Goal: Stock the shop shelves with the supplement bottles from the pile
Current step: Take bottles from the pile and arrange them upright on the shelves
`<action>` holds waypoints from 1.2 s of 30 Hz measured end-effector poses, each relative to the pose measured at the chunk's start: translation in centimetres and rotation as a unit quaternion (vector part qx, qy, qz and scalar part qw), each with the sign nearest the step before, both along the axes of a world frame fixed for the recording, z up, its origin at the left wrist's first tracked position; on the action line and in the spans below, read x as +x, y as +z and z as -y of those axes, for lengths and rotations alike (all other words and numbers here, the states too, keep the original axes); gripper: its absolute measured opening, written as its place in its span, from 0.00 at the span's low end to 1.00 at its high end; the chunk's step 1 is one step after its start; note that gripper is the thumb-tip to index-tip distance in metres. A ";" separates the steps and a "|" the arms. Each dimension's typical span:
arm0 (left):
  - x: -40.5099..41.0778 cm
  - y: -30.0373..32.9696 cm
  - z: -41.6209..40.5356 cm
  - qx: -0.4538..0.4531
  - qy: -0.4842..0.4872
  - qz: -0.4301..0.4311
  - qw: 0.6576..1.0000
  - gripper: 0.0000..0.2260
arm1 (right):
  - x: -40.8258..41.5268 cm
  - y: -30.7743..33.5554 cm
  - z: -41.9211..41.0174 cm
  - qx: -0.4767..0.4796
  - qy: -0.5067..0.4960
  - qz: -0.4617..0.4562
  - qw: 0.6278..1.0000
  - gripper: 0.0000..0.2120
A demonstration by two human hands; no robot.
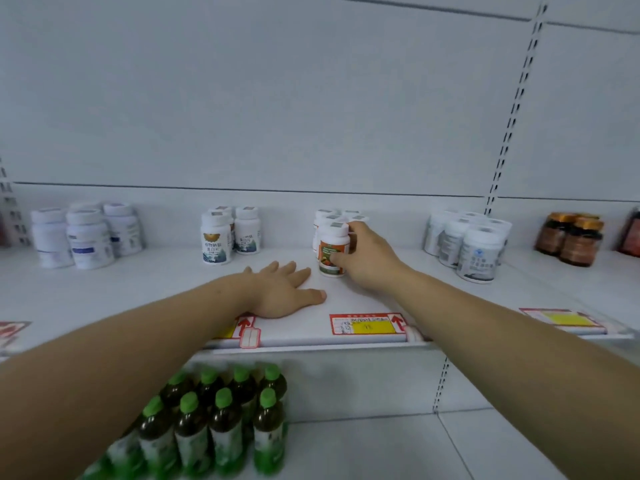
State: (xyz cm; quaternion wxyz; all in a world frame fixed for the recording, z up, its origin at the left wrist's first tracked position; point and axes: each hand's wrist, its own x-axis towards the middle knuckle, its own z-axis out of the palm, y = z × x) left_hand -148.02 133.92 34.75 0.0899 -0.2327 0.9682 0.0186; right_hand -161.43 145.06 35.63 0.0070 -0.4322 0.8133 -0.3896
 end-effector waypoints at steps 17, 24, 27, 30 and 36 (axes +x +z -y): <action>15.1 4.7 3.7 0.068 0.119 -0.247 0.959 0.28 | 9.2 7.7 7.3 0.101 0.087 -0.190 0.973 0.31; 39.1 5.1 11.6 0.021 0.272 -0.294 0.916 0.29 | 29.7 9.6 21.9 0.086 0.223 -0.232 0.943 0.32; 51.0 4.6 15.1 0.014 0.342 -0.305 0.889 0.28 | 41.3 10.1 28.4 0.057 0.279 -0.234 0.930 0.31; 61.8 3.7 18.2 0.004 0.396 -0.318 0.861 0.27 | 53.1 10.0 34.3 0.041 0.338 -0.236 0.910 0.30; 77.9 2.8 25.3 0.005 0.470 -0.321 0.822 0.28 | 72.7 9.4 44.5 0.031 0.440 -0.225 0.869 0.30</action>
